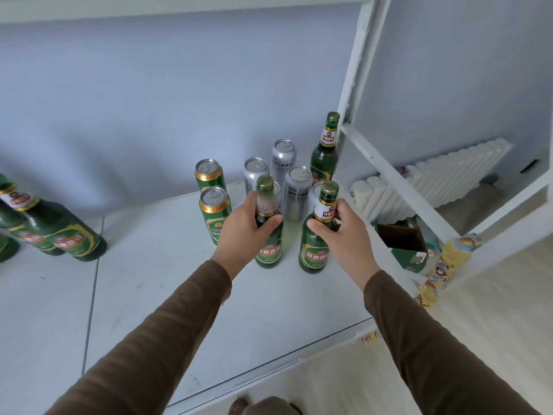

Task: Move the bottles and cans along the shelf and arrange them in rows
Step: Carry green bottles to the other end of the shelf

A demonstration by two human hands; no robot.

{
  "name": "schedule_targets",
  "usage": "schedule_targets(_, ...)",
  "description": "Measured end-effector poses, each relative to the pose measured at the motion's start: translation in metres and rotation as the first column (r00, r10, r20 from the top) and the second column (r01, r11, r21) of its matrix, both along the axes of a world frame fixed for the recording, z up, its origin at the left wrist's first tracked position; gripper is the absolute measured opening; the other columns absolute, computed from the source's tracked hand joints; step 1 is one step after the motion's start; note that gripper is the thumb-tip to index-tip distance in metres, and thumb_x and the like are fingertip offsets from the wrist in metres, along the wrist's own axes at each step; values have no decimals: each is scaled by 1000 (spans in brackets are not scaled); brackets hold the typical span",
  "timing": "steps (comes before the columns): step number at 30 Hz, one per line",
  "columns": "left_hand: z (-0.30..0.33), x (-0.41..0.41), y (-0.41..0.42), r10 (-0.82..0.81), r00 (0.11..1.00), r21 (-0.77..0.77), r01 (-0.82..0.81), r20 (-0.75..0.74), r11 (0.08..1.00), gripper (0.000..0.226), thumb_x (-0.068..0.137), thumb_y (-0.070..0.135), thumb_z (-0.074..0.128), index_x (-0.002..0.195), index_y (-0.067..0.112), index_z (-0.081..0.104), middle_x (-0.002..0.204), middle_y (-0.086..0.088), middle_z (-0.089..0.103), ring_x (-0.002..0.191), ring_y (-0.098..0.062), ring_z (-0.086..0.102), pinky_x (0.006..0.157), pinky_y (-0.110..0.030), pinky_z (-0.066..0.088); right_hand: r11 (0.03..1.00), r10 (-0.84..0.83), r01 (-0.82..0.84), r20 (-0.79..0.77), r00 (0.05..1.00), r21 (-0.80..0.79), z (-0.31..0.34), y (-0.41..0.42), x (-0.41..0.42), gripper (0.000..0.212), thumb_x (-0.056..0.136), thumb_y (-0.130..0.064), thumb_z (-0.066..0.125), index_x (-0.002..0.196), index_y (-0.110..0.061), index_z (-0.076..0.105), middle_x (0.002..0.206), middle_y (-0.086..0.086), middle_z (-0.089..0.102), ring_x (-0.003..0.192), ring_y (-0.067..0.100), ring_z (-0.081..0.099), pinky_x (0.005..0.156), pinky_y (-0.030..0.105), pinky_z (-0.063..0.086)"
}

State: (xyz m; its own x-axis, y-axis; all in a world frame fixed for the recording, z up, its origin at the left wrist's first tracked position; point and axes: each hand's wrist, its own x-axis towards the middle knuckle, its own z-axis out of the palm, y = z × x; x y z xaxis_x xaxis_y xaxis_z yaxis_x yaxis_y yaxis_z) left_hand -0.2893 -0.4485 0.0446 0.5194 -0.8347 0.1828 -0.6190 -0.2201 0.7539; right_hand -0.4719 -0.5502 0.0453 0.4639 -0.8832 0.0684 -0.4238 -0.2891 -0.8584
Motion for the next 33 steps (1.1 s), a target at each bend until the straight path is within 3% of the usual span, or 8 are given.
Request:
schedule_targets(4,-2,-2,2,13,1000,-1,-13,-25,1000,37,89,39,72,115,21,54,99,9,70,88,-7,66,78,-36,58,999,35,-36,34,999,12,-4,-1,-5,30,86,-35,76,106,-25,56,100,-12,67,95,2,62,83,31,50)
schedule_targets(9,-3,-9,7,33,998,10,-33,-49,999,42,89,40,71,123,24,53,105,12,69,93,-5,66,83,-35,59,997,66,-68,58,996,35,-2,-4,-11,34,87,-33,75,113,-23,57,104,-13,67,95,-8,60,79,21,47)
schedule_targets(14,0,-17,13,62,997,19,-61,-41,998,45,90,32,73,126,22,50,111,9,68,98,-10,65,87,-37,58,995,98,-99,49,994,10,1,-2,-15,35,88,-30,74,118,-23,57,109,-11,67,100,10,62,91,35,52)
schedule_targets(21,4,-27,34,134,989,10,-135,61,991,70,90,32,73,148,22,36,146,0,52,128,-19,51,98,-27,41,973,70,-59,42,997,-223,13,8,-24,85,85,-34,78,154,-21,31,153,0,41,142,15,31,111,23,27)
schedule_targets(23,7,-29,43,154,981,4,-156,117,988,70,90,34,72,149,23,36,147,-1,50,128,-22,51,100,-33,45,938,63,-38,60,996,-346,20,14,-26,90,85,-34,78,157,-16,25,160,4,31,148,19,24,121,33,25)
schedule_targets(26,13,-28,58,180,961,-33,-177,208,984,68,90,34,72,148,21,38,146,-1,50,127,-23,51,103,-38,46,835,66,-41,26,998,-549,36,25,-23,88,88,-39,74,157,-12,26,165,11,23,153,29,18,122,50,23)
schedule_targets(29,19,-22,76,189,933,-76,-174,306,982,67,89,33,71,146,18,41,150,1,47,134,-22,46,109,-38,41,689,106,-130,-79,991,-713,53,41,-15,80,91,-42,68,155,-12,30,165,11,24,154,33,18,121,54,23)
schedule_targets(33,27,-6,113,202,884,-62,-193,422,979,71,88,33,72,149,18,38,158,0,37,146,-21,34,118,-39,33,572,182,-280,-214,960,-771,64,76,11,75,93,-43,64,155,-16,32,166,7,25,155,31,17,121,55,23)
